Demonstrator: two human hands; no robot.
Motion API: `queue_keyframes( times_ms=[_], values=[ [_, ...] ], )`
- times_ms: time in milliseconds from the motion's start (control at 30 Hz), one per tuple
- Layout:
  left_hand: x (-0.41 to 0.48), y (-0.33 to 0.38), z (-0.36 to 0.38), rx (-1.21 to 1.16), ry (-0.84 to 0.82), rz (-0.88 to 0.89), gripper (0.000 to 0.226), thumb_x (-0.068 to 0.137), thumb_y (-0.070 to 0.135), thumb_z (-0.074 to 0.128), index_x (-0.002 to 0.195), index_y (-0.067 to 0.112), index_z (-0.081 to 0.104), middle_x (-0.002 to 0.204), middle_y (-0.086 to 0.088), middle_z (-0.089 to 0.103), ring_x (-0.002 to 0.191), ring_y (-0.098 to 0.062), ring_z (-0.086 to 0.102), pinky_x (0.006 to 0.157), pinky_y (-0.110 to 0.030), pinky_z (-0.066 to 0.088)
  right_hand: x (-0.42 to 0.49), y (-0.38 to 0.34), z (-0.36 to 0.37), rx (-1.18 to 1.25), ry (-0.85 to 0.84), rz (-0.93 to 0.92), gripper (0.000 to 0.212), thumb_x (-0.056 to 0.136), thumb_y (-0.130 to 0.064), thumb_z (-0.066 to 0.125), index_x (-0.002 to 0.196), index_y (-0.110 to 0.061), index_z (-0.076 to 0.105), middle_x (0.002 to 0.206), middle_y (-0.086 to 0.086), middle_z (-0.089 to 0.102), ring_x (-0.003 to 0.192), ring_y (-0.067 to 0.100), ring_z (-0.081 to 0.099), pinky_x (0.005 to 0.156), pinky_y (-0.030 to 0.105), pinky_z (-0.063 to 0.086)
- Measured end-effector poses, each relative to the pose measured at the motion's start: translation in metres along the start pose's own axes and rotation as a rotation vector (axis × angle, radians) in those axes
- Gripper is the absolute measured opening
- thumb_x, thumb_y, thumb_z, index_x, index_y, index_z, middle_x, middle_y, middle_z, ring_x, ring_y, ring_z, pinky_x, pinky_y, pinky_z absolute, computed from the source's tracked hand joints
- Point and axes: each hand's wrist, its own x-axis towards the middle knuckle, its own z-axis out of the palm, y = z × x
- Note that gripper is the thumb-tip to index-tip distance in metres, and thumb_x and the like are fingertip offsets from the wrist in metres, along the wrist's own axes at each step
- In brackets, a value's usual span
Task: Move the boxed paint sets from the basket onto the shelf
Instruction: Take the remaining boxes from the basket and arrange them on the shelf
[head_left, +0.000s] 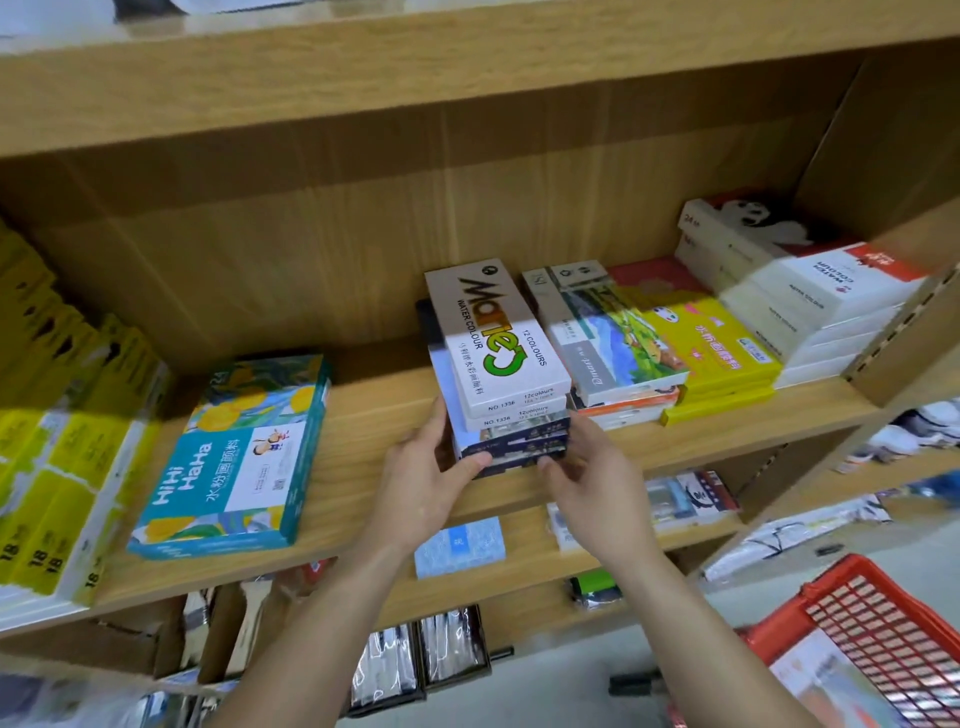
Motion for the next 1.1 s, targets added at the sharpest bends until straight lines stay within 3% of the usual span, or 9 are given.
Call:
queue_keyframes(
  times_ms=[100, 200, 333, 400, 533, 667, 833, 967, 1100],
  values=[
    [0.001, 0.001, 0.002, -0.133, 0.005, 0.027, 0.082, 0.084, 0.028, 0.077, 0.139, 0.066, 0.031, 0.124, 0.036, 0.064, 0.119, 0.011, 0.058, 0.103, -0.015, 0.044, 0.002, 0.002, 0.005, -0.117, 0.088, 0.015, 0.053, 0.087, -0.022, 0.079, 0.137, -0.023, 0.060, 0.114, -0.007, 0.078, 0.101, 0.018, 0.075, 0.087, 0.041, 0.060],
    [0.003, -0.004, -0.001, -0.177, -0.015, -0.003, 0.088, 0.082, 0.026, 0.080, 0.144, 0.060, 0.028, 0.124, 0.041, 0.060, 0.120, 0.014, 0.055, 0.104, -0.019, 0.043, 0.000, 0.006, 0.012, -0.117, 0.184, 0.002, 0.050, 0.087, -0.023, 0.081, 0.134, -0.023, 0.064, 0.110, -0.007, 0.079, 0.094, 0.016, 0.076, 0.083, 0.037, 0.061],
    [0.007, -0.006, -0.004, -0.053, -0.044, -0.035, 0.099, 0.077, 0.035, 0.084, 0.151, 0.049, 0.019, 0.098, 0.060, 0.051, 0.101, 0.028, 0.053, 0.090, -0.005, 0.041, 0.001, 0.013, 0.014, -0.078, 0.333, -0.018, 0.042, 0.077, -0.020, 0.090, 0.115, -0.013, 0.074, 0.096, -0.009, 0.068, 0.084, 0.019, 0.073, 0.079, 0.042, 0.062],
    [0.010, 0.000, -0.002, -0.016, -0.036, -0.029, 0.099, 0.076, 0.038, 0.084, 0.153, 0.044, 0.022, 0.108, 0.048, 0.058, 0.101, 0.018, 0.058, 0.093, -0.014, 0.045, 0.006, 0.016, 0.012, -0.090, 0.355, 0.013, 0.040, 0.075, -0.025, 0.091, 0.109, -0.013, 0.075, 0.092, -0.005, 0.070, 0.080, 0.020, 0.072, 0.076, 0.041, 0.061],
    [0.013, 0.005, 0.007, 0.013, -0.014, -0.034, 0.098, 0.077, 0.043, 0.082, 0.157, 0.036, 0.026, 0.133, -0.002, 0.066, 0.117, -0.019, 0.063, 0.102, -0.043, 0.050, 0.016, 0.020, 0.010, -0.151, 0.373, 0.042, 0.043, 0.071, -0.035, 0.092, 0.104, -0.014, 0.073, 0.088, -0.002, 0.070, 0.077, 0.020, 0.070, 0.071, 0.037, 0.057],
    [0.012, 0.001, 0.002, 0.003, -0.044, -0.013, 0.107, 0.068, 0.040, 0.089, 0.154, 0.041, 0.027, 0.128, 0.014, 0.065, 0.113, -0.009, 0.064, 0.102, -0.033, 0.052, 0.015, 0.020, 0.009, -0.152, 0.352, 0.024, 0.043, 0.073, -0.035, 0.091, 0.106, -0.014, 0.073, 0.090, -0.001, 0.072, 0.078, 0.018, 0.070, 0.074, 0.036, 0.057],
    [0.009, -0.003, 0.007, -0.042, -0.028, -0.036, 0.099, 0.073, 0.023, 0.089, 0.154, 0.029, 0.034, 0.136, 0.004, 0.064, 0.122, -0.010, 0.061, 0.110, -0.041, 0.046, 0.016, 0.033, -0.005, -0.028, 0.317, -0.061, 0.021, 0.085, -0.016, 0.083, 0.105, -0.009, 0.079, 0.092, 0.002, 0.080, 0.079, 0.016, 0.074, 0.081, 0.038, 0.062],
    [0.008, -0.002, 0.010, -0.172, -0.019, -0.030, 0.100, 0.070, 0.020, 0.090, 0.153, 0.030, 0.035, 0.136, 0.016, 0.058, 0.127, -0.004, 0.055, 0.112, -0.031, 0.042, 0.019, 0.034, 0.002, -0.006, 0.386, -0.026, 0.011, 0.086, -0.012, 0.082, 0.097, -0.012, 0.079, 0.087, 0.000, 0.079, 0.079, 0.019, 0.074, 0.079, 0.041, 0.061],
    [0.013, -0.003, 0.012, -0.190, -0.010, -0.026, 0.097, 0.074, 0.020, 0.088, 0.153, 0.032, 0.033, 0.146, 0.008, 0.056, 0.133, -0.003, 0.049, 0.112, -0.027, 0.038, 0.021, 0.031, 0.004, 0.027, 0.387, 0.021, 0.011, 0.084, -0.012, 0.083, 0.094, -0.017, 0.079, 0.077, -0.024, 0.068, 0.075, 0.011, 0.072, 0.078, 0.037, 0.061]
  ],
)
